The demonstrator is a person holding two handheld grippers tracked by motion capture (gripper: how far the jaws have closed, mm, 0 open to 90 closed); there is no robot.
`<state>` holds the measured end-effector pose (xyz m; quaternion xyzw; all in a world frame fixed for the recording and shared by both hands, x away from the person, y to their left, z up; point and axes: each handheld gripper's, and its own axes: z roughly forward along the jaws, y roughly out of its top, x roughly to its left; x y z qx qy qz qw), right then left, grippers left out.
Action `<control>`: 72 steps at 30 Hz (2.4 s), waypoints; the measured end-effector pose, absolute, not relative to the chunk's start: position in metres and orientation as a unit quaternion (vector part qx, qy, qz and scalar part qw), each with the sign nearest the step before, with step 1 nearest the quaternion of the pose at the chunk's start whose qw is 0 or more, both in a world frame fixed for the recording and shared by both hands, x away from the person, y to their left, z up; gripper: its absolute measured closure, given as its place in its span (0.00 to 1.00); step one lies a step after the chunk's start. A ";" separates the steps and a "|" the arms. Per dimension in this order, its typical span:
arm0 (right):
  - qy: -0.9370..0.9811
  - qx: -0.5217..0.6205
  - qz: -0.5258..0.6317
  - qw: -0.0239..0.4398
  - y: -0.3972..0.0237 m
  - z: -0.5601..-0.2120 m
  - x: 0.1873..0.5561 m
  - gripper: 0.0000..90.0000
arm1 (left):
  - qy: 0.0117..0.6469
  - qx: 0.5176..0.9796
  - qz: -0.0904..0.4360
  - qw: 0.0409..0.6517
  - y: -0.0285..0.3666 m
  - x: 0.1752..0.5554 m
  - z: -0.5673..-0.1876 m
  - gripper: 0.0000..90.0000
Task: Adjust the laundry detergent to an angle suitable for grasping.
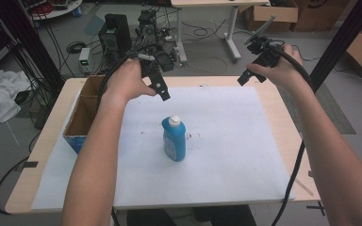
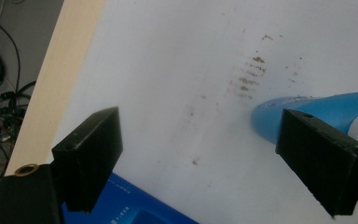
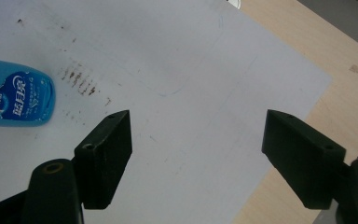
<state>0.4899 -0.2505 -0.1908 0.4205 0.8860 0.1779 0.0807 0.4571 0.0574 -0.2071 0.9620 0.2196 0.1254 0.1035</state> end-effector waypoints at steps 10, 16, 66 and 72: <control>0.886 0.420 0.179 0.081 -0.254 -0.191 0.491 0.27 | 0.223 0.960 0.126 0.109 0.062 0.459 -0.206 0.17; 0.885 0.419 0.187 0.082 -0.254 -0.189 0.487 0.27 | 0.222 0.960 0.128 0.109 0.062 0.456 -0.205 0.17; 0.869 0.365 0.321 0.092 -0.233 -0.216 0.398 0.19 | 0.226 0.959 0.125 0.115 0.070 0.455 -0.206 0.17; 0.871 0.351 0.332 0.085 -0.221 -0.223 0.387 0.20 | 0.225 0.959 0.125 0.117 0.070 0.455 -0.205 0.17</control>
